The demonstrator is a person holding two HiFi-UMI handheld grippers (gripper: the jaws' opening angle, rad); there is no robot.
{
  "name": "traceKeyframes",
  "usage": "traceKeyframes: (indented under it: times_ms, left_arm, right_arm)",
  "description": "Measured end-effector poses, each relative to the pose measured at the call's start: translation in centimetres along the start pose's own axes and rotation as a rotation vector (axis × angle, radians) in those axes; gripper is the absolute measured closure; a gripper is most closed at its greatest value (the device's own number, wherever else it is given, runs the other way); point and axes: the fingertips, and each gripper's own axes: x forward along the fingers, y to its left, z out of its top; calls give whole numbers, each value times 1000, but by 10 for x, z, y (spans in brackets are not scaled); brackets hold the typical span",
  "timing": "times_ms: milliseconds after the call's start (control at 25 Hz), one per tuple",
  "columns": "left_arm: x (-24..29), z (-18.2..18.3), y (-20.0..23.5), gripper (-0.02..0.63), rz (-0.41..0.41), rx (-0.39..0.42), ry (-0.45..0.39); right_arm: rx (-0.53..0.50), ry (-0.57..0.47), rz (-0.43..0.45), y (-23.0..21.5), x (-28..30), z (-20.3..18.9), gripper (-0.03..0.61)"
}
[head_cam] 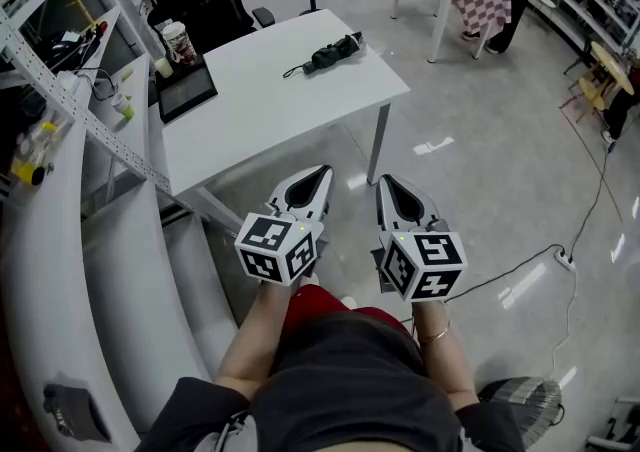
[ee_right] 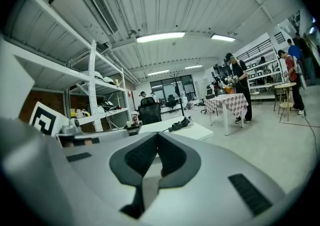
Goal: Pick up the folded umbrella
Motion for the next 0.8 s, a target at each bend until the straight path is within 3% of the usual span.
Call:
traceKeyframes:
  times_ms: [800]
  left_arm:
    - [37, 15, 1, 601, 20, 47, -4]
  right_arm:
    - [38, -19, -9, -33, 10, 10, 560]
